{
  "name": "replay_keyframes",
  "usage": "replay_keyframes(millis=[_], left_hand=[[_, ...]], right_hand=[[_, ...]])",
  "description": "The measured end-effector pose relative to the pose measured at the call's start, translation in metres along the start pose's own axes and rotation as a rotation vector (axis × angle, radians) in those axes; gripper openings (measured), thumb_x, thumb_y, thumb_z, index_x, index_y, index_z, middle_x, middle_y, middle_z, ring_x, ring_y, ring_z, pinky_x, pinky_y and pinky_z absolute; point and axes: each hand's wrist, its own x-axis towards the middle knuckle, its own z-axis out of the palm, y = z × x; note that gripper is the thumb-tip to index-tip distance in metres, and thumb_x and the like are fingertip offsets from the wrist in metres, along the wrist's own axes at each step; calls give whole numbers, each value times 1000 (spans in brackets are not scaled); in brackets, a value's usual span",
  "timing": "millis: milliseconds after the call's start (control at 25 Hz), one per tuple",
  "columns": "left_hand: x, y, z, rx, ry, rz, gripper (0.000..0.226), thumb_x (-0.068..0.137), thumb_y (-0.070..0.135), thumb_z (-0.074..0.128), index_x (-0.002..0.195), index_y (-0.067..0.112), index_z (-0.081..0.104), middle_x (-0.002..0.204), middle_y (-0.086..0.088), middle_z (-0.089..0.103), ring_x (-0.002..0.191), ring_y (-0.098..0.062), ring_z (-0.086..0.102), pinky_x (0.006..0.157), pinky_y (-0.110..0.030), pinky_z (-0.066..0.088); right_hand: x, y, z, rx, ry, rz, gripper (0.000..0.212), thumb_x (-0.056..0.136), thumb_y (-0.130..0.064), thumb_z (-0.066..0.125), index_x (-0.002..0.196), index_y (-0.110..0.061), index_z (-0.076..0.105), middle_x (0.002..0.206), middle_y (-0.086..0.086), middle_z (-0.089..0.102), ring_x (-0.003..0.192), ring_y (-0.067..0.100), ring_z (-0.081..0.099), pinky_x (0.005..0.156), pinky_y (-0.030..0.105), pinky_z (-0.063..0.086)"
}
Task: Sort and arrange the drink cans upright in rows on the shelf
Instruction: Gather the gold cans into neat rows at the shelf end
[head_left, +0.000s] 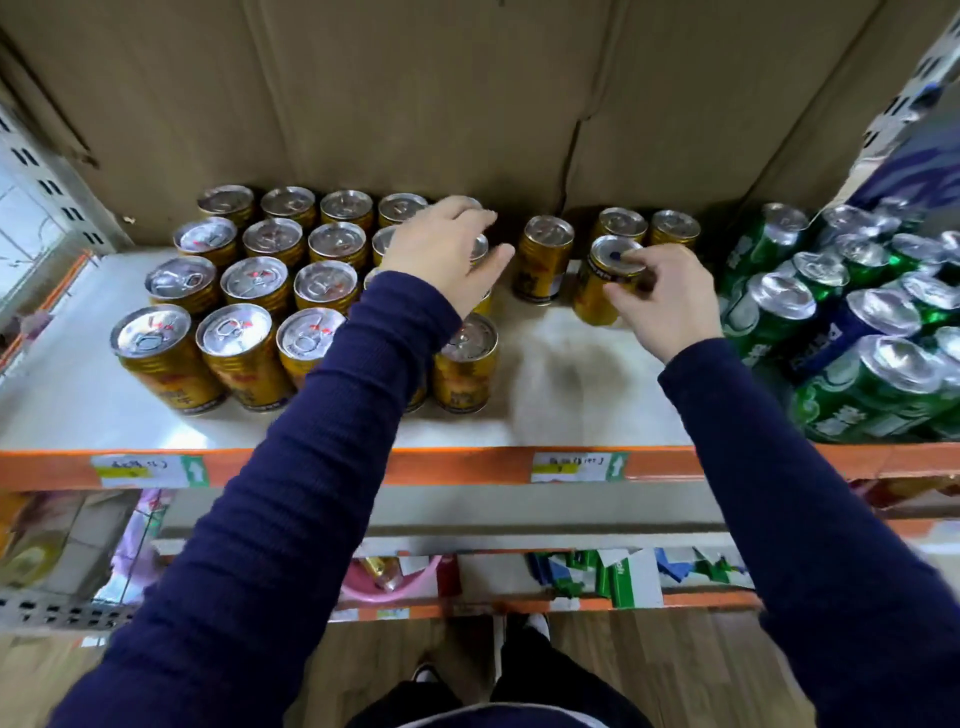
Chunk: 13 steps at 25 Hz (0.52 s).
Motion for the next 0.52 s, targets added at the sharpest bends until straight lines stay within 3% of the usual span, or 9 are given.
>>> replay_keyframes(millis=[120,320,520], left_hand=[[42,16,16,15,-125,35,48,95,35,46,136,10,45,137,-10,48,125,-26,45,105,-36,36],[94,36,45,89,-348,-35,63,91,36,55,142,7,34,145,-15,40,132,-28,38,107,-33,28],[119,45,65,144,-451,-103,69,86,38,63,141,6,36,141,-17,43,128,-31,42,106,-34,34]], right_hand=[[37,19,-4,-161,-136,-23,57,82,-41,68,130,-15,53,128,12,55,117,28,50,96,34,39],[57,35,11,-133,-264,-28,70,76,-45,70,134,-16,45,127,10,53,115,28,52,92,33,42],[71,47,-16,68,-540,-117,64,73,-26,74,130,-14,49,115,-1,54,101,11,49,83,21,38]])
